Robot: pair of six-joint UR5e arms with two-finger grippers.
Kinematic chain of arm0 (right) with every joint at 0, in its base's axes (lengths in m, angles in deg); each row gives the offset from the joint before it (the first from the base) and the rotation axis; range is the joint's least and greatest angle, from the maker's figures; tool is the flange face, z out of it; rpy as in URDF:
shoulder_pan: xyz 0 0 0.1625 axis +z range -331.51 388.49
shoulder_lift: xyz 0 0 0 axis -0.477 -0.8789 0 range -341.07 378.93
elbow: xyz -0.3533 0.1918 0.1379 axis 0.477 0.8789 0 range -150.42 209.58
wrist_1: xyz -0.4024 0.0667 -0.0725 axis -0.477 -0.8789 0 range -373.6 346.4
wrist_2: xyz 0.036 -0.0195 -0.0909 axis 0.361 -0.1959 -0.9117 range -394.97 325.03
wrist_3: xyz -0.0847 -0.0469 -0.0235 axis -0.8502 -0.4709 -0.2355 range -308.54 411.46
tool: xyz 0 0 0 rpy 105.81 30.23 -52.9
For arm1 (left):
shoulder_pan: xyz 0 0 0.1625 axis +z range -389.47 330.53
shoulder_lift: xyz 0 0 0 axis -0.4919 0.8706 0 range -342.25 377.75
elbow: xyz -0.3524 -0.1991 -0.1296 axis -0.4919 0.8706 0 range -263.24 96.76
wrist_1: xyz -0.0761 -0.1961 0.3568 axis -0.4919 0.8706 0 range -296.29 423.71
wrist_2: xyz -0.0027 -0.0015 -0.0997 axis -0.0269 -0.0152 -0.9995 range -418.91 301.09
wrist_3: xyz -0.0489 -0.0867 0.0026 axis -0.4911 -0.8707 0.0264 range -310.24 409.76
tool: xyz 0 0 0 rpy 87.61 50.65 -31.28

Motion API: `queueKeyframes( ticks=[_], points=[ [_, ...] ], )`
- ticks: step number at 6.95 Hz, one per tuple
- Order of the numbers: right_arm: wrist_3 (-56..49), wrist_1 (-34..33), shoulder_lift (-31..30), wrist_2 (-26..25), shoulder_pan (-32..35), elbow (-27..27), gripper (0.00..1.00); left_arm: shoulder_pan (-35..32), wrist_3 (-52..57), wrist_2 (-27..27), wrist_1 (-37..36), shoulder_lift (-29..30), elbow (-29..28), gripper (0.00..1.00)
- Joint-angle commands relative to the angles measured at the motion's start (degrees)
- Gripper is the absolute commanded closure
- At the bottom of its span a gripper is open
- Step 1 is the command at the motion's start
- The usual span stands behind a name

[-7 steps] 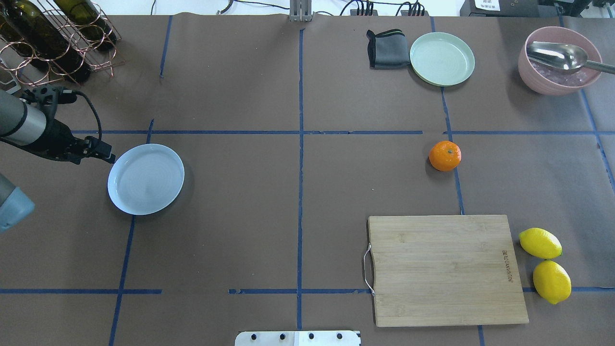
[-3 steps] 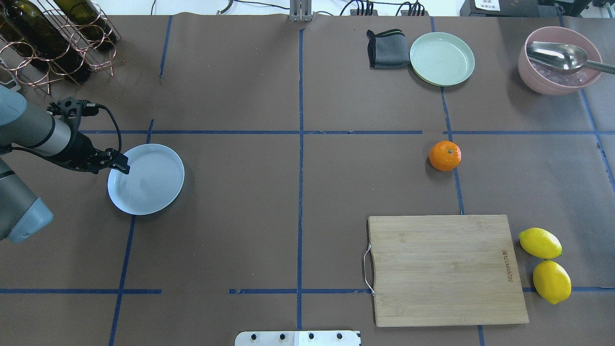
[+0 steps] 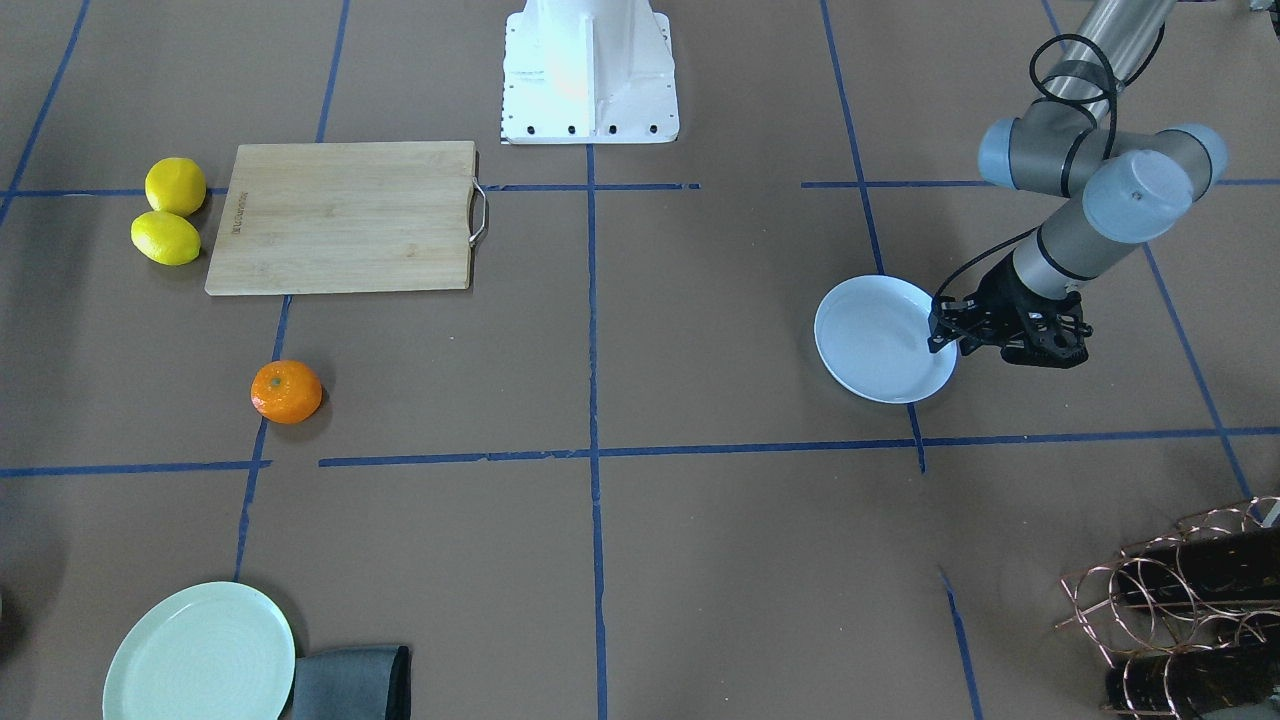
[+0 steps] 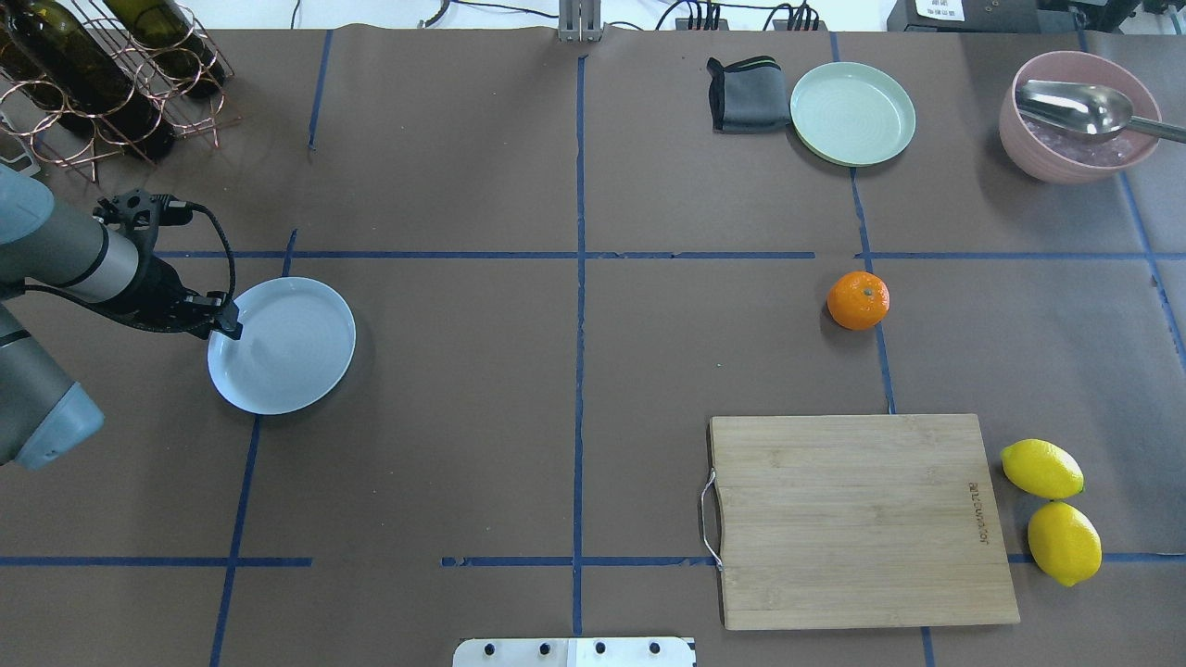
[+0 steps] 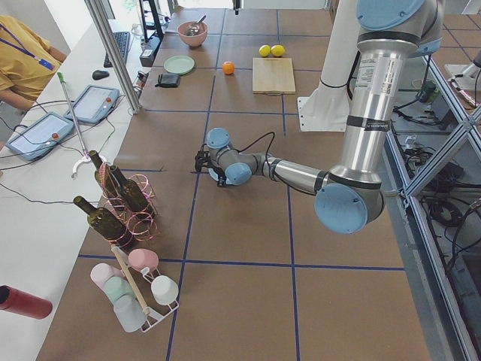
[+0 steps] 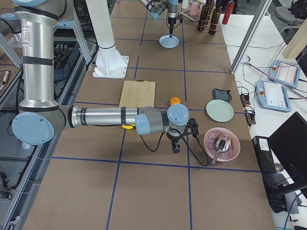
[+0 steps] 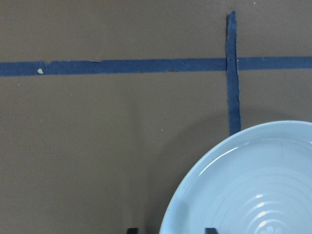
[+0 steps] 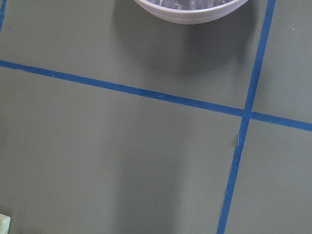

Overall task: Pick orange to plate
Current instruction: 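Reach the left gripper to the rim of the white plate and grip it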

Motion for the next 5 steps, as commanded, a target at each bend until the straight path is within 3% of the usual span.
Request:
queueKeyframes(
  ticks=[1,2,5],
  points=[
    [0.0,0.0,0.0,0.0,0.0,0.0,0.0,0.1,0.0,0.0,-0.1,0.0,-0.1,0.54],
    [0.0,0.0,0.0,0.0,0.0,0.0,0.0,0.1,0.0,0.0,-0.1,-0.1,-0.2,0.54],
    [0.0,0.0,0.1,0.0,-0.1,0.0,0.0,0.2,0.0,0.1,-0.1,-0.1,-0.4,0.76]
  ],
)
